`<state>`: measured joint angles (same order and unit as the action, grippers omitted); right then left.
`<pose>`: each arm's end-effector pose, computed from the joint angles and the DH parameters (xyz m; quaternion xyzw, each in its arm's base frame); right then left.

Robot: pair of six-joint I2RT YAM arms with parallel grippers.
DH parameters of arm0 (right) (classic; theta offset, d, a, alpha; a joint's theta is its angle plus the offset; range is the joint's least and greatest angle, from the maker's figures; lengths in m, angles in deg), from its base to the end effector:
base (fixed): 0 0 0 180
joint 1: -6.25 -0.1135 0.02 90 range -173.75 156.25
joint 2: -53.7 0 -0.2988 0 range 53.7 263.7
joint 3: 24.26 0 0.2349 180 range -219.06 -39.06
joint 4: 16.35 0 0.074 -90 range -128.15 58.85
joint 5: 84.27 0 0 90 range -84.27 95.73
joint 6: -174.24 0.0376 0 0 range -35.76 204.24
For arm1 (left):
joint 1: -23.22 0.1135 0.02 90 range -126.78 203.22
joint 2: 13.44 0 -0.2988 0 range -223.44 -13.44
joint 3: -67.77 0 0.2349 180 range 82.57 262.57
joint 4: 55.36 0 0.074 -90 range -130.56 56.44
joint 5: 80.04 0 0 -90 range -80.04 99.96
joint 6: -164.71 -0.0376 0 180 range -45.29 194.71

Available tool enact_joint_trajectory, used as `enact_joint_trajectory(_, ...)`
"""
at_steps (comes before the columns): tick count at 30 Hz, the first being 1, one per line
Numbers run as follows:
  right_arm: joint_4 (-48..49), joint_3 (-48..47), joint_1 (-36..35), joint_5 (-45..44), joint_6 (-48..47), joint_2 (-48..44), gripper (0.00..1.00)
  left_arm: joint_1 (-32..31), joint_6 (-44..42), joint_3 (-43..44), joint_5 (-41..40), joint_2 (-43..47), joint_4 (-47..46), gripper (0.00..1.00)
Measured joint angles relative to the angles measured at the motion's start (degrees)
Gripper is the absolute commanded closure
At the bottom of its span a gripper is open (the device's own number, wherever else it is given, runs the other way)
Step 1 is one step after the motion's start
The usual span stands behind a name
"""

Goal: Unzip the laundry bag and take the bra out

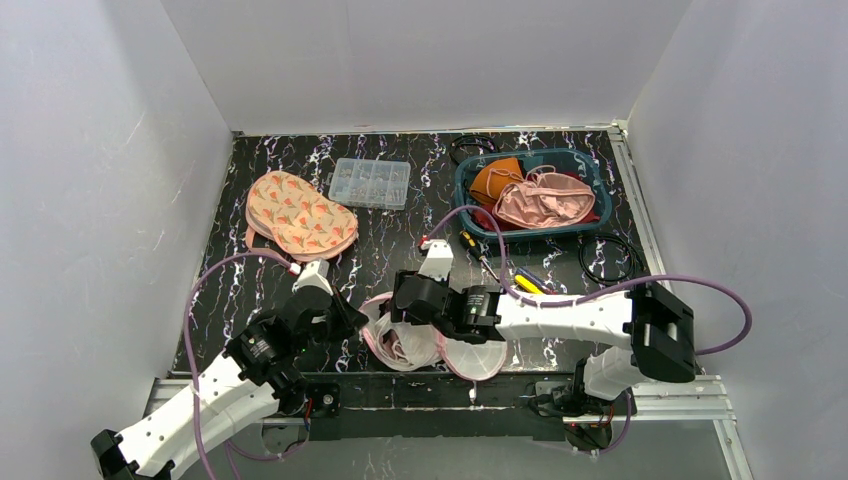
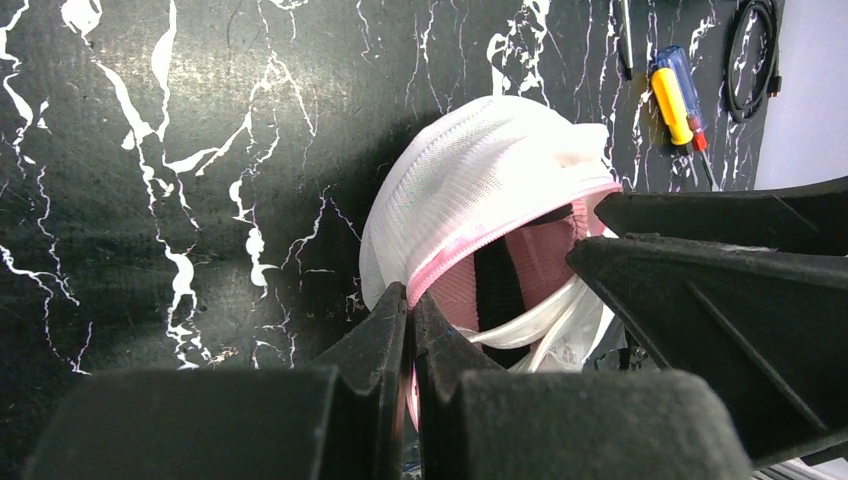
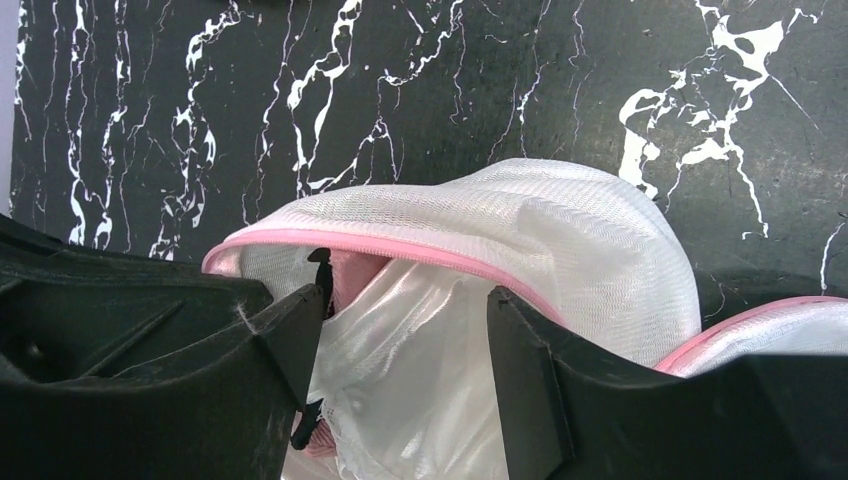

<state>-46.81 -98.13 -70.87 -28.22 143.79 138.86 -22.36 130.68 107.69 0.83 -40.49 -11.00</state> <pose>0.0882 0.2913 0.2952 -0.0154 0.8809 0.2649 0.3920 0.0586 -0.0513 0.2437 -0.1175 0.8626 -0.3335 0.3618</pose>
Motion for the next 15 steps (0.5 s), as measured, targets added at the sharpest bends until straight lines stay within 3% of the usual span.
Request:
enact_joint_trajectory(4,-0.7,-0.8,0.2,0.1,0.2,0.7,0.42,0.0,0.0,0.0,-0.4,0.4,0.7,1.0)
enact_joint_trajectory(10,-1.1,0.5,0.3,0.2,0.3,-0.8,0.72,0.0,-0.1,0.0,-0.9,0.6,1.0,1.0)
enact_joint_trajectory(15,-1.8,4.7,0.7,1.9,0.2,-6.7,0.75,0.0,-0.3,0.0,-1.0,0.6,1.0,1.0)
